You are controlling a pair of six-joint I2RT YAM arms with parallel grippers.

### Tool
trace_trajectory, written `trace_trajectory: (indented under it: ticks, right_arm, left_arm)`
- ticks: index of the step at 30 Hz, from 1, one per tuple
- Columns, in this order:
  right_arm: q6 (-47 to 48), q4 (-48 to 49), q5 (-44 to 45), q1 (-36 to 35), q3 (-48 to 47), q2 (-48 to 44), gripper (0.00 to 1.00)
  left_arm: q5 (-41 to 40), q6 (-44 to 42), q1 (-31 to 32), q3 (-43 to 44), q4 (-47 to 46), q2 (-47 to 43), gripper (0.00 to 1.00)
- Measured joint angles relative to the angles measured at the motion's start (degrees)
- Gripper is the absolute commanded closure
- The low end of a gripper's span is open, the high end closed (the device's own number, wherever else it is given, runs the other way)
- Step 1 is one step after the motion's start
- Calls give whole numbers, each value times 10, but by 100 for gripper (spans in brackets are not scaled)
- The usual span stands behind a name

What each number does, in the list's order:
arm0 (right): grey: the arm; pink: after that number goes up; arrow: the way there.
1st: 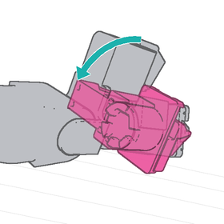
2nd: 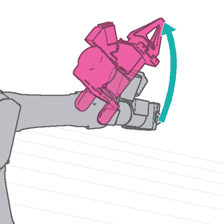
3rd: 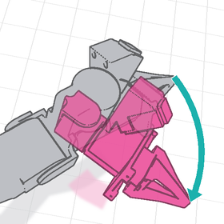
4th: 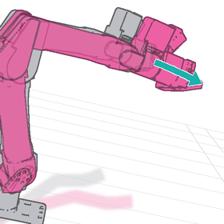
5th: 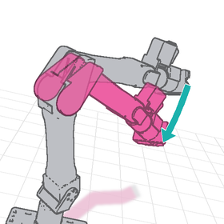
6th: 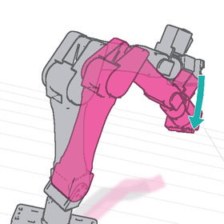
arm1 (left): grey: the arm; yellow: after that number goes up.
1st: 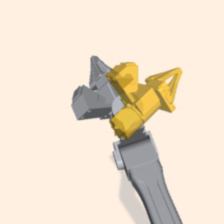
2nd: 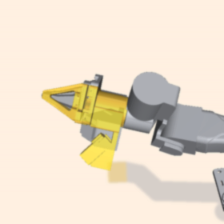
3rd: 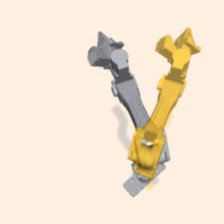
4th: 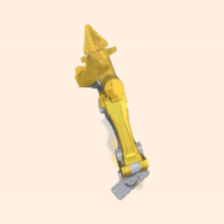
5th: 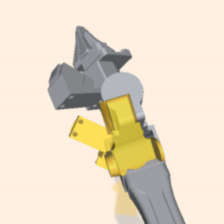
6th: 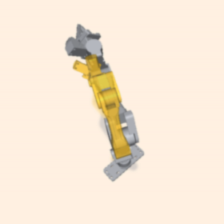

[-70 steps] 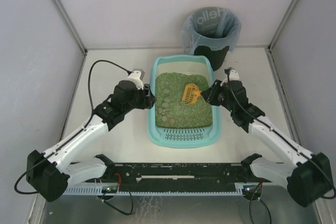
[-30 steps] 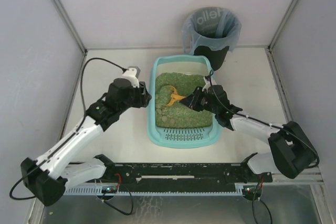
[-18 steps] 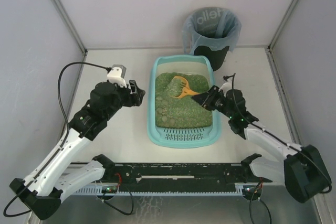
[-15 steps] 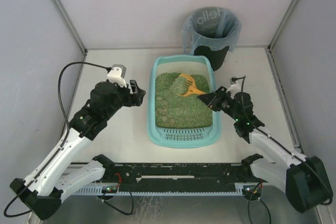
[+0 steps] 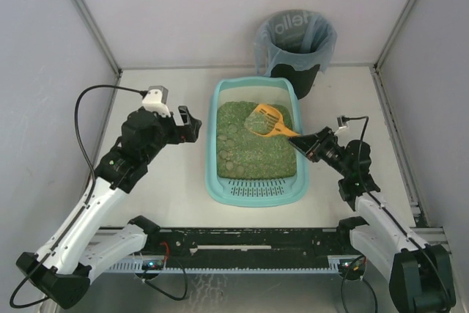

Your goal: Clean the litter box

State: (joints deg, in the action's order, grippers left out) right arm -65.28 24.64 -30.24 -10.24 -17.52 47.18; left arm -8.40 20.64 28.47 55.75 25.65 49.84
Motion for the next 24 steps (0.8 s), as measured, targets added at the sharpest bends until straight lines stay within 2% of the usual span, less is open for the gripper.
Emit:
trace_trajectory:
  ticks: [8,14,19,24]
  right_arm:
    - [-44,41,-46,10,18,25,100]
    - [-59,48,-76,34,16,34,100]
    - [-68,61,-89,12,14,64,100]
    - [-93,72,-85,24,30,71,100]
  left_arm:
    - [6,10,0,-3,-31,-9,3]
    - [27,6,0,-39,-101,-37,4]
    - [28,-2,0,-90,-174,-65,5]
    - [47,-26,0,-99,-218,-59,7]
